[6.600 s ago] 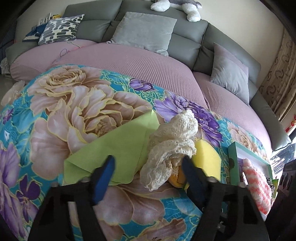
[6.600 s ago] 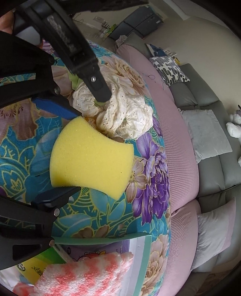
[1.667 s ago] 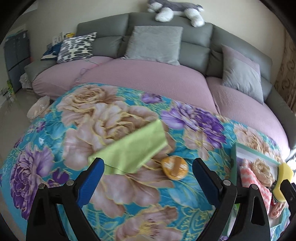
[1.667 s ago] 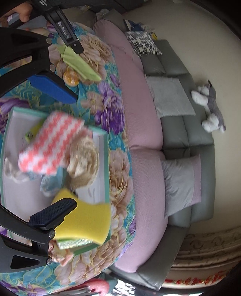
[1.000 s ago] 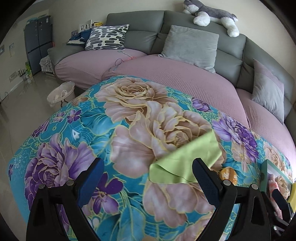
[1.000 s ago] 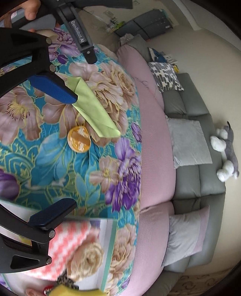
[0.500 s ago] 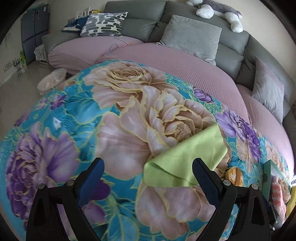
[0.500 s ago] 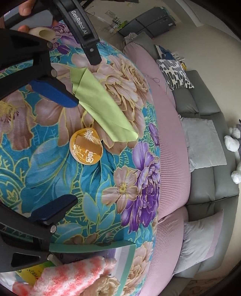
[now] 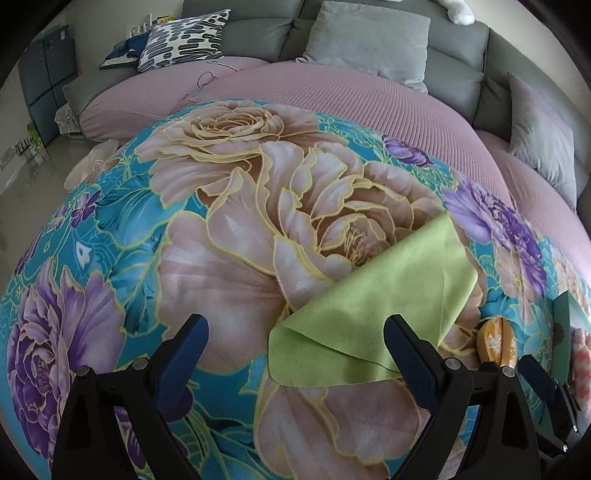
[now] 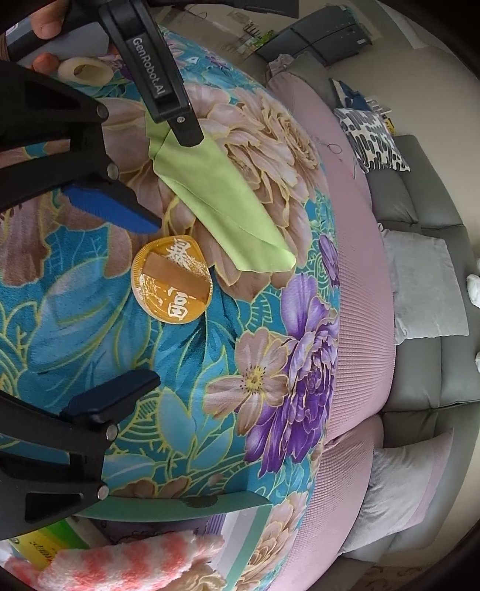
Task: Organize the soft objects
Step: 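Grasp the lime-green cloth with the left tool while the right tool grasps the orange tin, then lift and carry the green cloth and orange tin over the tray with both tools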
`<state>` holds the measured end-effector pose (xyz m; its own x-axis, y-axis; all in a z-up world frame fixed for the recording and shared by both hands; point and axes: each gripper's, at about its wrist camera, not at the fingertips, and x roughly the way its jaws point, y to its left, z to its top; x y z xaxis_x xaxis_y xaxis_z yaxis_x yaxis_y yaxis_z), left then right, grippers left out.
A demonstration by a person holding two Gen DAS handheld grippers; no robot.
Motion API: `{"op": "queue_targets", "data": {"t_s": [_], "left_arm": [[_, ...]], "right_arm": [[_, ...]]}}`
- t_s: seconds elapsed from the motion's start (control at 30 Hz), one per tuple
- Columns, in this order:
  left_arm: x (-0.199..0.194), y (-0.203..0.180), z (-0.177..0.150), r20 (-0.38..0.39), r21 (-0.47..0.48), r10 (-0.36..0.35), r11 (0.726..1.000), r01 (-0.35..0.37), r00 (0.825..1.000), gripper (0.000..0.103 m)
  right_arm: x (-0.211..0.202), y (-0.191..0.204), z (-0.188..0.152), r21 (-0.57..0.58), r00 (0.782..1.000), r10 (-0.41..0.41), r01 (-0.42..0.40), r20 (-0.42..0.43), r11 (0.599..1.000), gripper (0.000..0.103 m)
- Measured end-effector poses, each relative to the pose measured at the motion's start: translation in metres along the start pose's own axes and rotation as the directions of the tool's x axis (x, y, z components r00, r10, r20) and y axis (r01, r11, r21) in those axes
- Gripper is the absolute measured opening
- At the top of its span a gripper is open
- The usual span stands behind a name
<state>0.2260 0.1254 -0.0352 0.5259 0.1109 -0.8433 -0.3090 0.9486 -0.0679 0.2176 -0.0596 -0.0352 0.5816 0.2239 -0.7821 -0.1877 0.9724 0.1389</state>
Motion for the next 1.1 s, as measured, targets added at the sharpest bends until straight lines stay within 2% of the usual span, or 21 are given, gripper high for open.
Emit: {"op": "queue_targets", "data": {"t_s": [0.3,0.5,0.57,0.67,0.87,0.93,1.03,1.1], "left_arm": [[0.013,-0.008,0.001,-0.027,0.039,0.026,0.999,-0.025,0.999,0.096],[0.016,-0.012,0.000,-0.036,0.044,0.035,0.998,-0.034,0.999,0.094],[0.016,-0.014,-0.001,-0.039,0.053,0.033,0.998,-0.031,0.999,0.088],[0.013,-0.021,-0.001,-0.038,0.074,0.013,0.997,-0.010,0.999,0.074],[0.009,-0.031,-0.002,-0.039,0.105,-0.037,0.994,0.041,0.999,0.039],[0.008,-0.034,-0.002,-0.042,0.108,-0.072,0.991,0.076,0.997,0.022],[0.007,-0.037,-0.003,-0.041,0.107,-0.099,0.989,0.103,0.994,0.011],[0.007,-0.038,-0.003,-0.040,0.103,-0.110,0.988,0.114,0.993,0.008]], "right_arm": [[0.005,0.004,0.002,-0.022,1.000,0.007,-0.007,0.003,1.000,0.069],[0.005,0.007,0.002,-0.038,1.000,0.025,-0.025,0.004,0.999,0.059],[0.004,0.007,0.003,-0.035,1.000,0.028,-0.028,0.004,0.999,0.058],[0.004,0.006,0.002,-0.030,0.999,0.033,-0.033,0.004,0.999,0.057],[0.003,0.006,0.002,-0.028,0.999,0.048,-0.048,0.006,0.998,0.052],[0.003,0.006,0.002,-0.028,0.999,0.051,-0.051,0.006,0.998,0.050],[0.003,0.005,0.003,-0.024,0.998,0.056,-0.056,0.006,0.998,0.050],[0.003,0.004,0.003,-0.020,0.998,0.060,-0.060,0.005,0.998,0.049]]}}
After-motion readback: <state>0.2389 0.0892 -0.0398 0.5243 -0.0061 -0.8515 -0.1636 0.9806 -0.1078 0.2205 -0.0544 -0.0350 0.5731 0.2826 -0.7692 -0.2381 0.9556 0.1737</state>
